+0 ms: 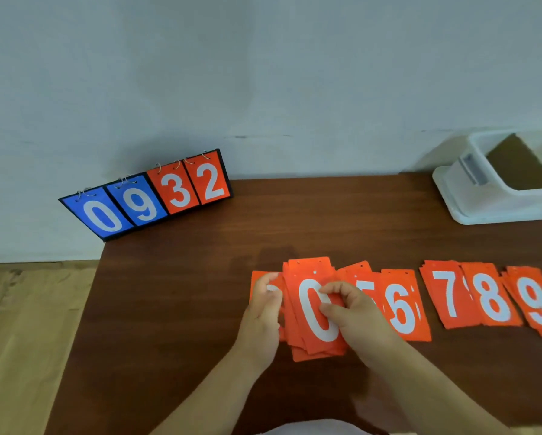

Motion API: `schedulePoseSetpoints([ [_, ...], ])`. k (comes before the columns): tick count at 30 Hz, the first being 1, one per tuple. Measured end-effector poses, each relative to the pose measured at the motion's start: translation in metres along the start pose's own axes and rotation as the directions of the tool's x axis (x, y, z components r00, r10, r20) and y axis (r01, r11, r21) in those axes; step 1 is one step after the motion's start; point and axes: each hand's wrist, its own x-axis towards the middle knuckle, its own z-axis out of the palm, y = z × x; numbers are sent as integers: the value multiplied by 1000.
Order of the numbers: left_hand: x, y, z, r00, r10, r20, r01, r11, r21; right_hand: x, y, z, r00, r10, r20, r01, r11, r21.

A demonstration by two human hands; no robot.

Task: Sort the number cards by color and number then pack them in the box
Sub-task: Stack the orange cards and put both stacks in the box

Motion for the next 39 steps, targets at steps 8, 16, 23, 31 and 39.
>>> schedulePoseSetpoints([
  [8, 52, -56, -17, 951, -122, -284, 301, 569, 765, -15, 41, -44, 981, 55, -186, -79, 990, -121],
  [16, 64, -61, 15, 916, -150, -373, 394, 513, 763, -11, 56, -92, 977, 60, -205, -103, 974, -204],
  [23, 54, -58, 18, 872, -189, -452, 460, 636, 620, 15, 53, -125, 994, 60, -88, -79, 971, -227],
  [31, 46, -58, 24, 823, -152, -548, 505, 636, 583, 29, 45, -170, 999, 36, 11, -33, 971, -236],
  [39, 10, -38, 47, 716, -2, -698, 371, 848, 378, 33, 47, -201, 997, 9, 73, 6, 979, -203],
])
